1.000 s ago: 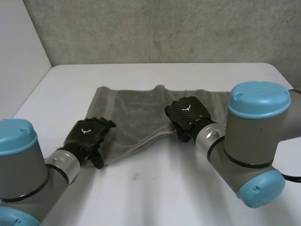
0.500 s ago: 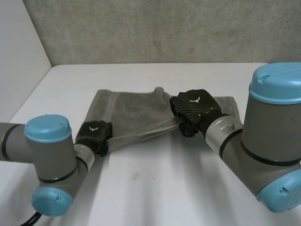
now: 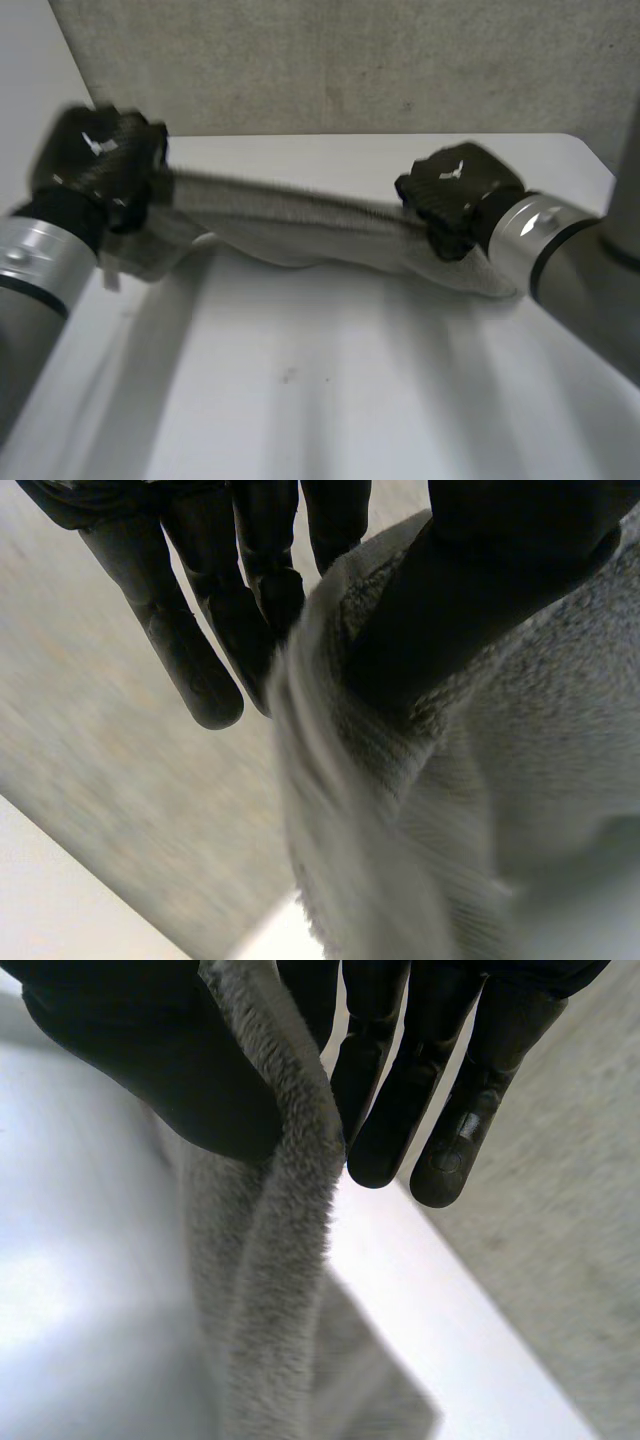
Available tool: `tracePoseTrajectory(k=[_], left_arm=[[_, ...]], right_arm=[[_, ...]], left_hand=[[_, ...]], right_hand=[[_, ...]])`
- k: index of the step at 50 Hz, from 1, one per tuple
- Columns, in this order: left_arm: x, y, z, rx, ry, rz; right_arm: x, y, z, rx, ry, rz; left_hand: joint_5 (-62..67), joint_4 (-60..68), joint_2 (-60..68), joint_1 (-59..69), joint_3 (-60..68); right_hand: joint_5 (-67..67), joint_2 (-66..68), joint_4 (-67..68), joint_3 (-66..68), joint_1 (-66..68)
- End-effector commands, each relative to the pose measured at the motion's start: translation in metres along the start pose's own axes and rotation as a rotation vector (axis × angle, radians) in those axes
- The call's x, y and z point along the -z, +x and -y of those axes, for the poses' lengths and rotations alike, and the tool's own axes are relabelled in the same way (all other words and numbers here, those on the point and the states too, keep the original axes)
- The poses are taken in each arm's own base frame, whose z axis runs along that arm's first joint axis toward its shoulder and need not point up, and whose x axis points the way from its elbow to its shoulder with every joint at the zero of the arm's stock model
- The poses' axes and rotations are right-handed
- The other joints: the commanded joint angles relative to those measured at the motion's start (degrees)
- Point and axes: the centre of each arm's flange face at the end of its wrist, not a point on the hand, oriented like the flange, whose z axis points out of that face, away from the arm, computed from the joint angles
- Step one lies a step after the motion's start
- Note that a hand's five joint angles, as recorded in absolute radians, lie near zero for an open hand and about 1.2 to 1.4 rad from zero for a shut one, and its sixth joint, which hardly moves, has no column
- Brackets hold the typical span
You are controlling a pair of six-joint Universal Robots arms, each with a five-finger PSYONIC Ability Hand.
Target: Fold the laundry
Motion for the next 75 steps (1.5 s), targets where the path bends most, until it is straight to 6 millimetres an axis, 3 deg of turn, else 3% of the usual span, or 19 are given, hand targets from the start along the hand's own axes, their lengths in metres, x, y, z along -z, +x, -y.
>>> tracePoseTrajectory(k=[1,4,12,16,21,23,24,25,29,32,41,43,46,48,56,61,62,65,75], left_arm=[[0.012,-0.014,0.027,-0.149,0.041,0.027],[0.006,-0.004,0.005,-0.176,-0.065,-0.034],[-0.05,0.024,-0.086,-0.27,-0.383,-0.205],[-0.079,0.025,-0.089,-0.303,-0.351,-0.191],[-0.131,0.005,-0.04,-0.301,-0.135,-0.042],[-0.155,-0.018,0.024,-0.261,0.12,0.131],[-0.155,-0.018,0.024,-0.261,0.121,0.132],[-0.16,-0.029,0.055,-0.219,0.246,0.223],[-0.149,-0.062,0.118,-0.118,0.505,0.431],[-0.144,-0.061,0.12,-0.115,0.512,0.431],[-0.121,-0.008,0.009,-0.157,0.132,0.19],[-0.114,0.001,-0.013,-0.164,0.073,0.153],[-0.098,0.018,-0.05,-0.174,-0.022,0.078],[-0.081,0.031,-0.082,-0.18,-0.097,0.02],[-0.045,0.05,-0.125,-0.188,-0.229,-0.081],[-0.031,0.051,-0.135,-0.188,-0.276,-0.101],[-0.028,0.049,-0.132,-0.189,-0.273,-0.098],[-0.021,0.045,-0.126,-0.189,-0.263,-0.088],[-0.006,0.035,-0.113,-0.188,-0.236,-0.064]], right_arm=[[0.023,0.009,0.02,0.085,0.008,-0.005],[0.021,0.003,0.009,0.096,-0.07,0.05],[-0.041,-0.017,-0.038,0.179,-0.231,0.151],[-0.064,-0.013,-0.03,0.181,-0.156,0.097],[-0.091,0.018,0.016,0.173,0.113,-0.121],[-0.095,0.048,0.061,0.167,0.352,-0.338],[-0.095,0.049,0.062,0.167,0.354,-0.339],[-0.089,0.06,0.086,0.168,0.478,-0.437],[-0.059,0.08,0.124,0.164,0.698,-0.591],[-0.055,0.08,0.122,0.166,0.695,-0.588],[-0.064,0.023,0.047,0.207,0.438,-0.267],[-0.064,0.0,0.01,0.202,0.282,-0.137],[-0.061,-0.011,-0.007,0.197,0.198,-0.08],[-0.056,-0.039,-0.052,0.178,-0.011,0.067],[-0.029,-0.076,-0.11,0.116,-0.366,0.321],[-0.021,-0.075,-0.108,0.05,-0.388,0.319],[-0.021,-0.07,-0.102,0.03,-0.372,0.299],[-0.018,-0.059,-0.086,-0.004,-0.314,0.246],[-0.034,-0.002,-0.062,-0.092,-0.171,0.054]], left_hand=[[10.81,10.33,10.3,13.51,10.35],[10.81,10.33,10.3,13.51,10.35],[10.81,10.33,10.3,13.51,10.35],[10.81,10.33,10.3,13.51,10.35],[10.81,10.33,10.3,13.51,10.35],[10.81,10.33,10.3,13.51,10.35],[10.81,10.33,10.3,13.51,10.35],[10.81,10.33,10.3,13.51,10.35],[10.81,10.33,10.3,13.51,10.35],[10.81,10.33,10.3,13.51,10.35],[10.81,10.33,10.3,13.51,10.35],[10.81,10.33,10.3,13.51,10.35],[10.81,10.33,10.3,13.51,10.35],[10.81,10.33,10.3,13.51,10.35],[10.81,10.33,10.3,13.51,10.35],[10.81,10.33,10.3,13.51,10.35],[10.81,10.33,10.3,13.51,10.35],[10.81,10.33,10.3,13.51,10.35],[10.81,10.33,10.3,13.51,10.35]], right_hand=[[13.61,12.71,11.63,12.24,25.0],[13.61,12.71,11.63,12.24,25.0],[13.61,12.71,11.63,12.24,25.0],[13.61,12.71,11.63,12.24,25.0],[13.61,12.71,11.63,12.24,25.0],[13.61,12.71,11.63,12.24,25.0],[13.61,12.71,11.63,12.24,25.0],[13.61,12.71,11.63,12.24,25.0],[13.61,12.71,11.63,12.24,25.0],[13.61,12.71,11.63,12.24,25.0],[13.61,12.71,11.63,12.24,25.0],[13.61,12.71,11.63,12.24,25.0],[13.61,12.71,11.63,12.24,25.0],[13.61,12.71,11.63,12.24,25.0],[13.61,12.71,11.63,12.24,25.0],[8.51,7.61,6.53,7.14,19.89],[-16.02,-16.92,-18.0,-17.39,-4.64],[-39.26,-40.16,-41.24,-40.63,-27.87],[-40.5,-41.39,-42.48,-41.87,-29.11]])
